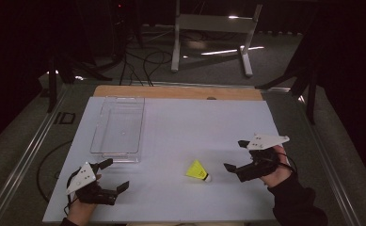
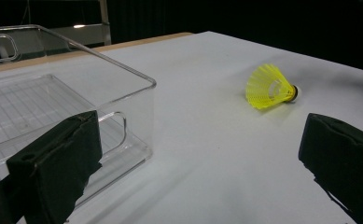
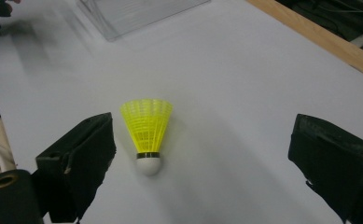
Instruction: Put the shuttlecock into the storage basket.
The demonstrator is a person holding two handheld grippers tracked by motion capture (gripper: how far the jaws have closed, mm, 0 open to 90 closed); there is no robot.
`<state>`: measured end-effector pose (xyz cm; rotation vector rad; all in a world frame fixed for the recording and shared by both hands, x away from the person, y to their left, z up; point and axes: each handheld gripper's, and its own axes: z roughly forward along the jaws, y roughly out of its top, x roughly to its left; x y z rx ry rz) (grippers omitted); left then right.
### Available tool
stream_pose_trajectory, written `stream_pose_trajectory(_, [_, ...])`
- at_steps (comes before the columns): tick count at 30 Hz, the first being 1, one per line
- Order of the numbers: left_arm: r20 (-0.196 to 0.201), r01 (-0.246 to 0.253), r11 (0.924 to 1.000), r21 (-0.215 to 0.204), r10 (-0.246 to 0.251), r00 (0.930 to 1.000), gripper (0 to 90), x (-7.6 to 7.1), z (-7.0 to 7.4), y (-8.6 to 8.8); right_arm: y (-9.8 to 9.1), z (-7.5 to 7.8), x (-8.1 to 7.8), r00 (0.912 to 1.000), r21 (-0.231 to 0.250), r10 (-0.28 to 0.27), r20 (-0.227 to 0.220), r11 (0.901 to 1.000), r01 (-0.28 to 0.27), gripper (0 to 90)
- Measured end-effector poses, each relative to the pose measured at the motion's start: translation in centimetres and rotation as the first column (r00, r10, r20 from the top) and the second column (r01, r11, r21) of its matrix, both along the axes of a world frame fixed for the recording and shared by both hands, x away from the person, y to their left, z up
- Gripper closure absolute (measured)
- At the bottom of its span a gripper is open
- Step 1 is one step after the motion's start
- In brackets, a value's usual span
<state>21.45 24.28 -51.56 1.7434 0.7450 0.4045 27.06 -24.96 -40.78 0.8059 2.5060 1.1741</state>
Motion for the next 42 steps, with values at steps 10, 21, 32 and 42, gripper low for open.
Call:
stream_pose_trajectory(10, [0.002, 0.006, 1.0000, 0.005, -0.006, 1.0000, 0.5, 0.0, 0.0, -0.1, 1.2, 0.0, 0.7, 0.9942, 0.003, 0.077, -0.076, 0.9970, -0.077, 7.4])
stream_pose_trajectory(21, [0.001, 0.012, 0.9999, 0.009, -0.012, 0.9999, 0.4, 0.0, 0.0, -0.1, 2.6, -0.4, 1.2, 0.9804, -0.030, 0.153, -0.125, 0.9871, -0.157, 7.4])
stream_pose_trajectory(32, [0.003, 0.012, 0.9999, 0.010, -0.012, 0.9999, 0.4, 0.0, 0.0, -0.1, 4.6, -1.7, 1.5, 0.9666, -0.125, 0.193, -0.168, 0.9685, -0.215, 7.5])
stream_pose_trajectory(42, [0.000, 0.015, 0.9998, 0.010, -0.015, 0.9999, 0.5, 0.0, 0.0, -0.1, 6.0, -4.1, 1.6, 0.9577, -0.193, 0.169, -0.233, 0.9572, -0.216, 7.5])
